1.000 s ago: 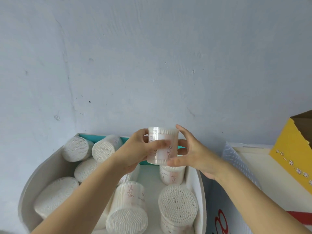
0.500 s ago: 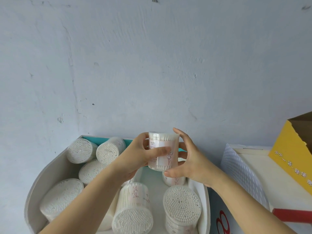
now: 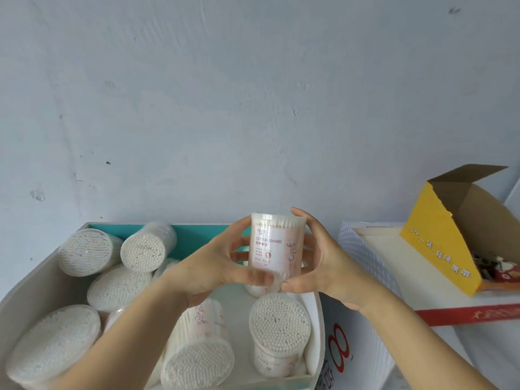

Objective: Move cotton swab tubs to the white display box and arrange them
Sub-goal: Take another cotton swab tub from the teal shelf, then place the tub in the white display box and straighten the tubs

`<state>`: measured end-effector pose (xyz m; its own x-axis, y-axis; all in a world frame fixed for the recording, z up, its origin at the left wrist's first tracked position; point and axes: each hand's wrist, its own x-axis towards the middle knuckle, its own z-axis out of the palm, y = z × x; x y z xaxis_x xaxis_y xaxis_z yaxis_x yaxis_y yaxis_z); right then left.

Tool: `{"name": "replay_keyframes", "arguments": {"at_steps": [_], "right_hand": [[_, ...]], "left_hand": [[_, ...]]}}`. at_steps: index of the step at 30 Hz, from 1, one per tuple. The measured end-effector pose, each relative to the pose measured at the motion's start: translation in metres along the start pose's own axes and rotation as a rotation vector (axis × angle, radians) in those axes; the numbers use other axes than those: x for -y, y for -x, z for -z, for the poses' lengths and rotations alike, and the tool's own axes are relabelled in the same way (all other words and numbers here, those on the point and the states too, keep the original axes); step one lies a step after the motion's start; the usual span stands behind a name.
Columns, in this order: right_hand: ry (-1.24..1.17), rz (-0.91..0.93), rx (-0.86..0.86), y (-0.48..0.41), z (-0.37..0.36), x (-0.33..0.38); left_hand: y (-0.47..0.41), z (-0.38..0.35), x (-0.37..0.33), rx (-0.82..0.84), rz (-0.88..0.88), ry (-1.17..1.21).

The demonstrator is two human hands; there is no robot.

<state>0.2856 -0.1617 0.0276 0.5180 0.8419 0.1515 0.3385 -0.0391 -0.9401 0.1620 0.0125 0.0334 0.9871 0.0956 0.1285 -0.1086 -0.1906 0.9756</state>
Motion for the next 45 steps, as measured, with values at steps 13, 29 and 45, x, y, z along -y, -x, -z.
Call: {"name": "replay_keyframes", "arguments": {"at_steps": [13, 29, 45], "right_hand": [[-0.205, 0.051, -0.152, 0.091, 0.074, 0.005], [-0.095, -0.140, -0.837, 0.354, 0.304, -0.033], [-0.070, -0.279, -0.964, 0.439, 0.424, -0.098]], "left_hand": [[-0.017, -0.123, -0.042, -0.049, -0.166, -0.191], [-0.099, -0.425, -0.057, 0.268, -0.213, -0.351], [-0.205, -0.594, -0.055, 0.446, -0.185, -0.352]]}}
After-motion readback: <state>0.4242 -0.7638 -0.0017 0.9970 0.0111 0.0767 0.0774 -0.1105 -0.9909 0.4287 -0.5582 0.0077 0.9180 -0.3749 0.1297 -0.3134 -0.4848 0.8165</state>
